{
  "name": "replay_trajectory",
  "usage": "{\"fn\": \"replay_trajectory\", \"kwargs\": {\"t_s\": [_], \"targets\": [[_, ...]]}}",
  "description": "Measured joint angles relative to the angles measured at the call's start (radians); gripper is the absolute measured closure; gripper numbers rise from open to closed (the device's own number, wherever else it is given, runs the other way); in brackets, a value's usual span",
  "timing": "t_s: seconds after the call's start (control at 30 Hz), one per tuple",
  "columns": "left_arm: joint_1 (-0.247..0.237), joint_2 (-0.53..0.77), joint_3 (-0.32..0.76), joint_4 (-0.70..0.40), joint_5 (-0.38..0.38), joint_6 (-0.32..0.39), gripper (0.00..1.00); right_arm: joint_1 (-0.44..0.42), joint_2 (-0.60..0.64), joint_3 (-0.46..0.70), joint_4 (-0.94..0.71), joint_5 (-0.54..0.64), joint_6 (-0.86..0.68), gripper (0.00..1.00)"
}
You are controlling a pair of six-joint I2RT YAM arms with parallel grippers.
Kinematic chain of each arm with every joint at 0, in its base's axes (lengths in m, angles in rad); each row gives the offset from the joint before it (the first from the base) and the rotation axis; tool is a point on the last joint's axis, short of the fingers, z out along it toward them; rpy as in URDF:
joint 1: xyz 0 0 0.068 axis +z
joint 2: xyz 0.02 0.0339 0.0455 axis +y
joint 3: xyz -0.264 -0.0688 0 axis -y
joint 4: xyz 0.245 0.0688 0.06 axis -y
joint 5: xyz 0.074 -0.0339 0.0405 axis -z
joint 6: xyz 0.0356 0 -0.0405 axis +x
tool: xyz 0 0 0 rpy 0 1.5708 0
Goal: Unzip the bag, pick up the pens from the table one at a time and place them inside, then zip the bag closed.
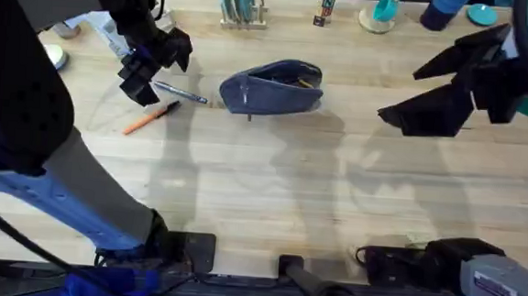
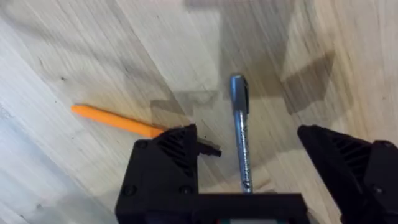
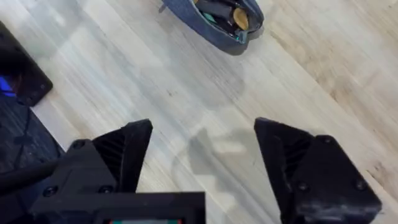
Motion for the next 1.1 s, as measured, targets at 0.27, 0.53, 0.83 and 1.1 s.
{"fn": "replay_trajectory", "kwargs": {"t_s": [0.27,0.53,0.83,1.1], "targets": [[0.000,0.006,-0.001,0.001,0.003,0.000,0.040,0.000,0.000,0.000,0.000,0.000,0.000,0.004],[0.000,0.054,0.003,-0.002,0.022,0.001,0.041,0.000,0.000,0.000,0.000,0.000,0.000,0.004],[0.000,0.054,0.003,-0.006,0.022,0.000,0.255,0.000,0.000,0.000,0.000,0.000,0.000,0.003],[0.000,0.054,0.003,0.009,0.041,0.000,0.859,0.000,0.000,0.000,0.000,0.000,0.000,0.003]]}}
